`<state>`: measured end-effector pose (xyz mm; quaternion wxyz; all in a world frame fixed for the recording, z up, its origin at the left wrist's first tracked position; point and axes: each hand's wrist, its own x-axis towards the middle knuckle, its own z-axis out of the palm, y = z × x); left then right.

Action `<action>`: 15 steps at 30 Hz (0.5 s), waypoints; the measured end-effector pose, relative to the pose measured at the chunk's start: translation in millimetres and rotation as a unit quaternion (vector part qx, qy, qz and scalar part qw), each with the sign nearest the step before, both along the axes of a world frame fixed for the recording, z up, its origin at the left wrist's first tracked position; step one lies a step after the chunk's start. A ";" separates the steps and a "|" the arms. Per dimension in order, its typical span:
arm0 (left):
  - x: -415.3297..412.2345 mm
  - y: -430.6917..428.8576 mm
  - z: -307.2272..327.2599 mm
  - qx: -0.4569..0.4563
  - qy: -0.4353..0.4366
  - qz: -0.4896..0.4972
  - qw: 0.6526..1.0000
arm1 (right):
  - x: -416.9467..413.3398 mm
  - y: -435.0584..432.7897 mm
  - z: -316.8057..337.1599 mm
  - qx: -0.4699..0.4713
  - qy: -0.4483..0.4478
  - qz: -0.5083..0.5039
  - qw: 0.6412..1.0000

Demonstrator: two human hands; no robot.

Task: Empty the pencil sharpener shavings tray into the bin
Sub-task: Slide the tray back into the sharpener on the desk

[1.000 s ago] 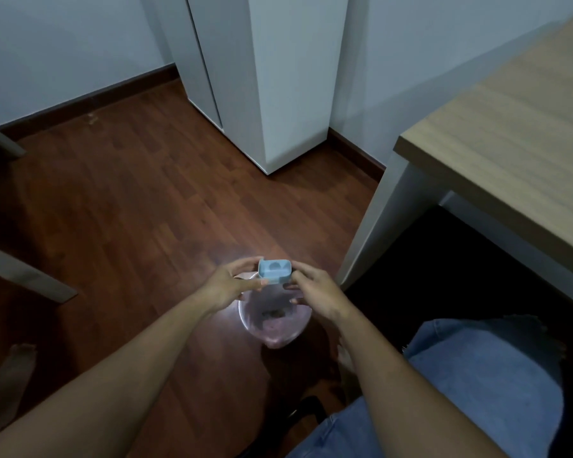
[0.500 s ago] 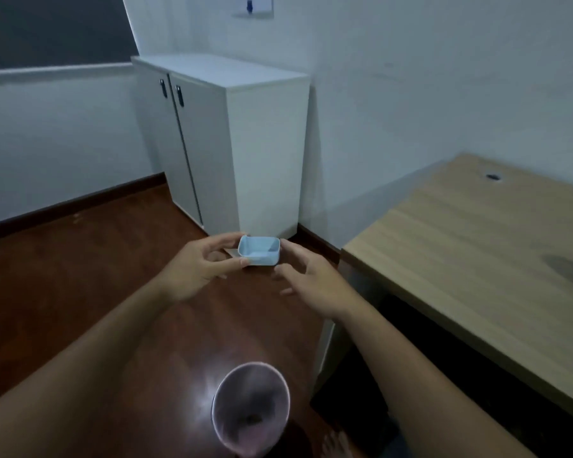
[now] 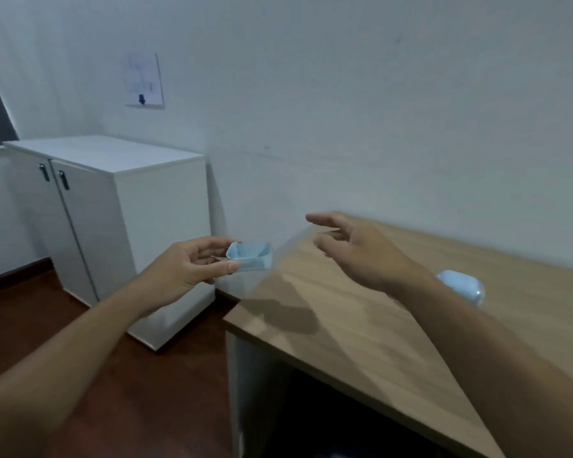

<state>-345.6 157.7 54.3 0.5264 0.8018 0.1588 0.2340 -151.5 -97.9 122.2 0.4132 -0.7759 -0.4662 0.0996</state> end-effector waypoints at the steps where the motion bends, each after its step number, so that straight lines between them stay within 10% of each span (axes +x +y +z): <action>1: 14.0 -8.5 -0.9 0.002 0.002 -0.017 1.000 | 10.3 -14.0 6.0 -0.004 -0.020 -0.020 1.000; 15: 164.5 -125.9 -35.3 -0.047 0.049 -0.166 0.984 | 114.9 -177.2 -35.9 -0.101 -0.012 -0.183 0.978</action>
